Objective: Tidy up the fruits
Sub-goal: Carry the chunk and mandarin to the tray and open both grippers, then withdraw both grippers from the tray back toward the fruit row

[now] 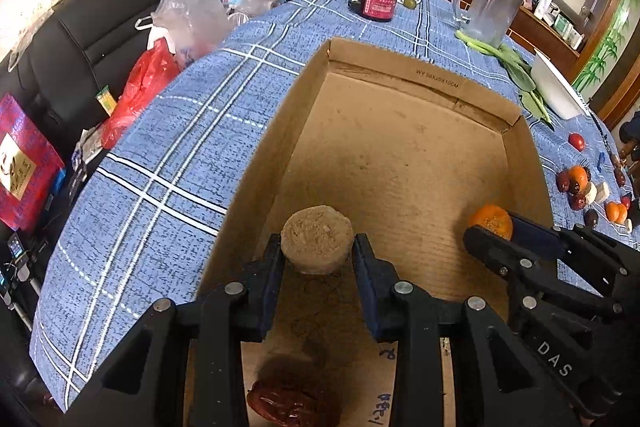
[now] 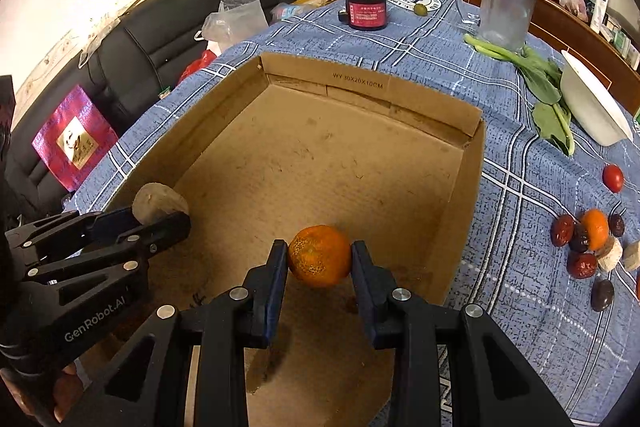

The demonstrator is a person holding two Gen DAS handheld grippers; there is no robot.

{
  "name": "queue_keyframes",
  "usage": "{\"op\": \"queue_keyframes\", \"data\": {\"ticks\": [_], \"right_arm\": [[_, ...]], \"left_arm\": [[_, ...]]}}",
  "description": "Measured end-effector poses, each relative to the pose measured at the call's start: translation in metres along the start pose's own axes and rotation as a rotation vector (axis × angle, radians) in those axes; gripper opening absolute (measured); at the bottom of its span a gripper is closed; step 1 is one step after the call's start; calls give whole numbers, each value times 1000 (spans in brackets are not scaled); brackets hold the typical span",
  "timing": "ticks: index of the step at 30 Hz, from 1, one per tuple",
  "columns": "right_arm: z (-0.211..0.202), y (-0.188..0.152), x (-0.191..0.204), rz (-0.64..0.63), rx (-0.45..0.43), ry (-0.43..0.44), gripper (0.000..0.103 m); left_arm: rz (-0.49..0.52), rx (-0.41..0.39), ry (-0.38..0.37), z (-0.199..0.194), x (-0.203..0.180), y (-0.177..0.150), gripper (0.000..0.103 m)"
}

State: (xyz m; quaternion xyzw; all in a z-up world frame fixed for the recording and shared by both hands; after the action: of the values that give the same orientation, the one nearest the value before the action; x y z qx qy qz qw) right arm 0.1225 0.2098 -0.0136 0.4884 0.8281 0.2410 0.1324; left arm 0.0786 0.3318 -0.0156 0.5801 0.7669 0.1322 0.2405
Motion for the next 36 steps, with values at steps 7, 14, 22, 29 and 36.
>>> {"op": "queue_keyframes", "data": {"ticks": [7,14,22,29,36], "right_arm": [[1,-2,1,-11,1,-26,36],[-6,-8,-2,-13,-6,-50,36],[-35,-20,-10,-3,-45,-49,36],[-52,-25,-10,-44,-99,-61,52],[-61,-25,-8,-66,-131,-78,52]], "left_arm": [[4,-15,8,-3,-2,0,34],[-4,-56,1,-19,-2,-1,44],[-36,-98,5,-40,0,-12,50],[-61,-106,21,-51,-3,-28,54],[-41,-141,47,-71,-6,-38,55]]}}
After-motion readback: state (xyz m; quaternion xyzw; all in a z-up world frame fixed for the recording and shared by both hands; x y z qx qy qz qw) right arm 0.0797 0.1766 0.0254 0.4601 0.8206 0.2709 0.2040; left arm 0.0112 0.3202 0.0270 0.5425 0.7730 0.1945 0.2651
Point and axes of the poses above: each gripper's, at about its wrist camera, not at the fingertips, and z roughly the way its jaws point, x to its left, y to its top, the point moved 5 cm from there along z, roughly the way its jaws point, and after that the axes turned 8 degrees about -y, right-handed, at the moved point
